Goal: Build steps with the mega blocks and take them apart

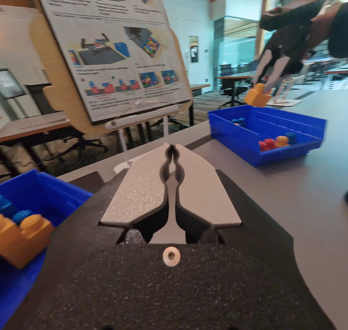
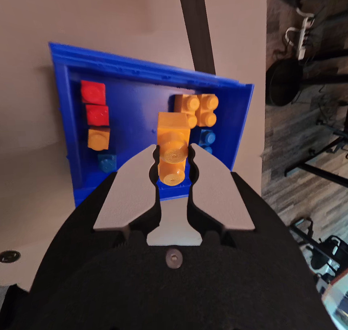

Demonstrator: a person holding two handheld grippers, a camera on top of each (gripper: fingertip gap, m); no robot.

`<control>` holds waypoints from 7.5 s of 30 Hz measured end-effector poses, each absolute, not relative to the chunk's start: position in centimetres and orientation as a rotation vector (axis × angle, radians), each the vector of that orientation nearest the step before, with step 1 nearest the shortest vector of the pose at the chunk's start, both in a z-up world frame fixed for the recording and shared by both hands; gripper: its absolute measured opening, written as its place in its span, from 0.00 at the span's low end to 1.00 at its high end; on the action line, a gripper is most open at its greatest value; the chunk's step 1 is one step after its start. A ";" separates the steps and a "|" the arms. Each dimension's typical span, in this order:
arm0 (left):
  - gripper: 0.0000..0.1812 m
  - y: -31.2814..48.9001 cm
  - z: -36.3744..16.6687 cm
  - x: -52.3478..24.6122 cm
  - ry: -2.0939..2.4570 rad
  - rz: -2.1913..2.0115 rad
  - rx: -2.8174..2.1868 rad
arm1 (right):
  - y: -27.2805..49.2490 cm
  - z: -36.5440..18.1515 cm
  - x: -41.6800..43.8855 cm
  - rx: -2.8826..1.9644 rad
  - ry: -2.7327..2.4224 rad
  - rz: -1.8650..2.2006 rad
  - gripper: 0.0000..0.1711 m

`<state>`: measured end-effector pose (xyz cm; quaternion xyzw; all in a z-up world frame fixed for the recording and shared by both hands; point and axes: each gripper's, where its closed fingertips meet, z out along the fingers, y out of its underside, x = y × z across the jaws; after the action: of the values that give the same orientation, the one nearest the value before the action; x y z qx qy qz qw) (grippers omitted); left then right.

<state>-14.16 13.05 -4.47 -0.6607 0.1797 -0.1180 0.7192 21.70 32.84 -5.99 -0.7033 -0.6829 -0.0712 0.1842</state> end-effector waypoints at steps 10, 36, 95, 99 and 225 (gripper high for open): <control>0.00 14.2 -4.8 -19.1 0.176 -0.088 -1.503 | 37.5 -11.6 25.6 -2.149 -2.011 -0.338 0.17; 0.00 15.5 -7.1 -19.4 0.199 -0.098 -1.584 | 40.4 -19.5 26.6 -2.402 -2.061 -0.252 0.17; 0.00 14.1 -4.9 -17.9 0.238 -0.174 -1.525 | 23.6 -2.2 3.4 -1.500 -0.988 0.462 0.27; 0.00 14.2 -5.0 -18.0 0.238 -0.175 -1.528 | 22.8 -3.1 2.0 -1.496 -0.844 0.527 0.24; 0.18 12.4 -1.9 -15.9 1.464 -0.111 -1.821 | 16.9 -9.7 -2.7 -1.383 -0.940 0.704 0.00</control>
<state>-15.92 12.39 -1.90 -0.7168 0.5760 -0.0438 0.3905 -2.73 16.91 -9.66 -0.6005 -0.4082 0.3058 0.6158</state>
